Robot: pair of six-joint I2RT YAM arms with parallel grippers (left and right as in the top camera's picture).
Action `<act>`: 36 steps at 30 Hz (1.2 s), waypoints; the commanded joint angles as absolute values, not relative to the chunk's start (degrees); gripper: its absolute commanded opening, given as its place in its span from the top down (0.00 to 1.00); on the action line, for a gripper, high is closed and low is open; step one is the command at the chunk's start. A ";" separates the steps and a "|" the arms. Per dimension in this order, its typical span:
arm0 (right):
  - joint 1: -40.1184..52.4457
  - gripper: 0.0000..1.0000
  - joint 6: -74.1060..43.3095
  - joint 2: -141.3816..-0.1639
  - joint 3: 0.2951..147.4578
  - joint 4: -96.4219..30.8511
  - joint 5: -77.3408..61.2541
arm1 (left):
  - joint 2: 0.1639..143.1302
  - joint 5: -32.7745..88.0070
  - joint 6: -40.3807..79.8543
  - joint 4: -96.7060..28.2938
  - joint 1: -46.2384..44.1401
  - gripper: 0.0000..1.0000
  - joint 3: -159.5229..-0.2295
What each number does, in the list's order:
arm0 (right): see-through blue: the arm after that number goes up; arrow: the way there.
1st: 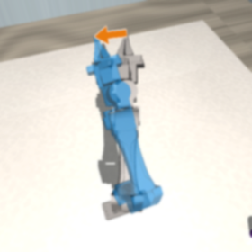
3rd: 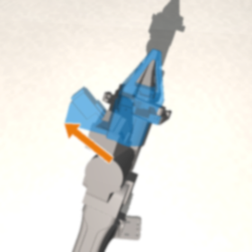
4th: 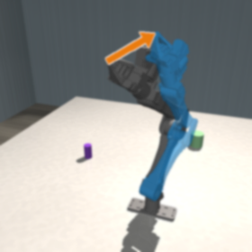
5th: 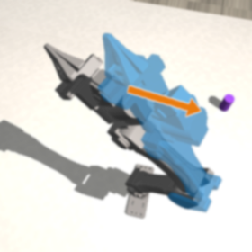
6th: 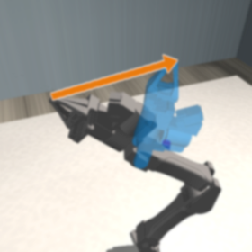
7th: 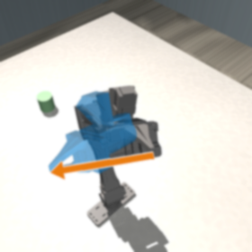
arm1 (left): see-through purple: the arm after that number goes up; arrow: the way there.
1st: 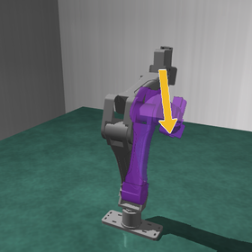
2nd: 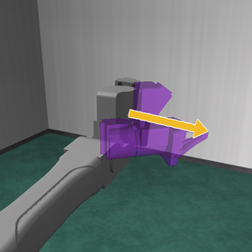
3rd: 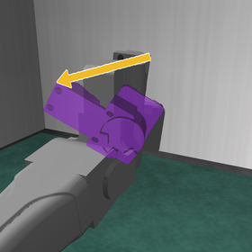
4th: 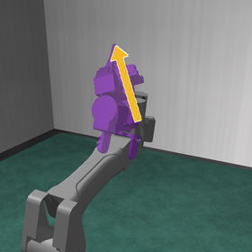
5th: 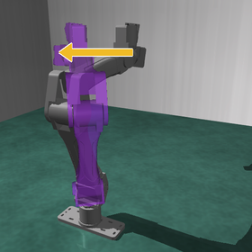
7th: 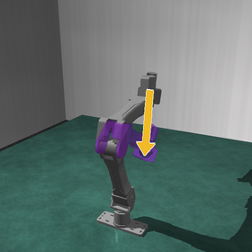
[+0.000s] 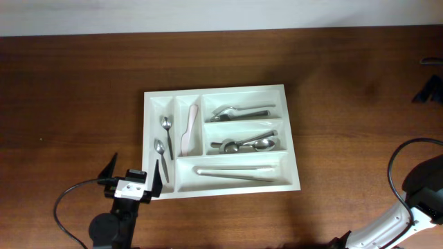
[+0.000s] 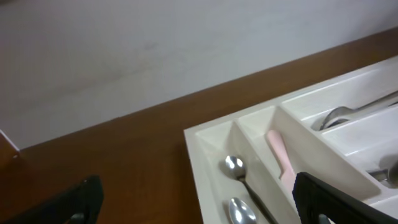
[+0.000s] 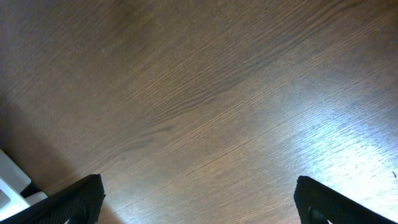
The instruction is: Pack container
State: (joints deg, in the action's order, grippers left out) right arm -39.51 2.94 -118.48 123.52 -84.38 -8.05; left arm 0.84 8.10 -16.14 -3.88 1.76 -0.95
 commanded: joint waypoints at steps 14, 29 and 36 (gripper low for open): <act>-39.40 0.01 2.50 -118.43 123.42 -84.40 -8.38 | 0.30 7.22 -15.94 -3.86 2.09 0.01 -0.47; -39.40 0.01 2.50 -118.43 123.42 -84.38 -8.38 | 0.30 7.22 -15.94 -3.86 2.09 0.01 -0.47; -39.40 0.01 2.50 -118.43 123.42 -84.38 -8.38 | 0.30 7.22 -15.94 -3.86 2.09 0.01 -0.47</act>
